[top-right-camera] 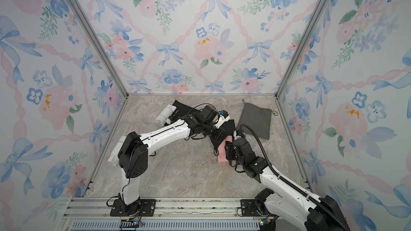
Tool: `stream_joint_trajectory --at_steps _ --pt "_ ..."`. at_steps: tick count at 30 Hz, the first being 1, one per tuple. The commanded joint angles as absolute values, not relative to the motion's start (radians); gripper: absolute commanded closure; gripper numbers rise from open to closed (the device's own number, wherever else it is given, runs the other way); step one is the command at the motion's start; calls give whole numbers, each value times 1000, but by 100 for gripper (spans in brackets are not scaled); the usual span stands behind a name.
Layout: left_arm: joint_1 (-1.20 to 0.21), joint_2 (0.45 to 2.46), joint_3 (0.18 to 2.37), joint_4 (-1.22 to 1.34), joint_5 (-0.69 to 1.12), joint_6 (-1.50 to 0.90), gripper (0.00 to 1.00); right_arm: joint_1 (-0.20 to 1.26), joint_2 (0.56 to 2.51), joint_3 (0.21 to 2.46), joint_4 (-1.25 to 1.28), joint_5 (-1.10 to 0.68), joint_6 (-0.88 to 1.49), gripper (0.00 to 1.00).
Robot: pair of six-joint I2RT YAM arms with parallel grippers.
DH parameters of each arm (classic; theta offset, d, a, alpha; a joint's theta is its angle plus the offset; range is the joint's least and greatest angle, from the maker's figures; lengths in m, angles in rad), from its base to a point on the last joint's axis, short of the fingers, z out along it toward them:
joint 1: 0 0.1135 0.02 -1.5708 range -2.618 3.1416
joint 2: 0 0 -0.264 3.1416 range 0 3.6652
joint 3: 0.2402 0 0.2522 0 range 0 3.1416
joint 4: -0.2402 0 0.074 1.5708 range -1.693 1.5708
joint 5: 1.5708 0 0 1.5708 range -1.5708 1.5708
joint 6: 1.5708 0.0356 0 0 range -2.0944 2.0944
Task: Pack away hair dryers
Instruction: Place the hair dryer in the drawstring bag.
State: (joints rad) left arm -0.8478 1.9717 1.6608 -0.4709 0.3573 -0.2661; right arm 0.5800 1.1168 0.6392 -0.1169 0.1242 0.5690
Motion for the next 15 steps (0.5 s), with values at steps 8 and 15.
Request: stream_joint_trajectory --at_steps 8,15 --pt "-834 1885 1624 -475 380 -247 100 515 1130 677 9 33 588 71" --pt "-849 1882 1671 -474 393 -253 100 517 1194 655 60 8 604 71"
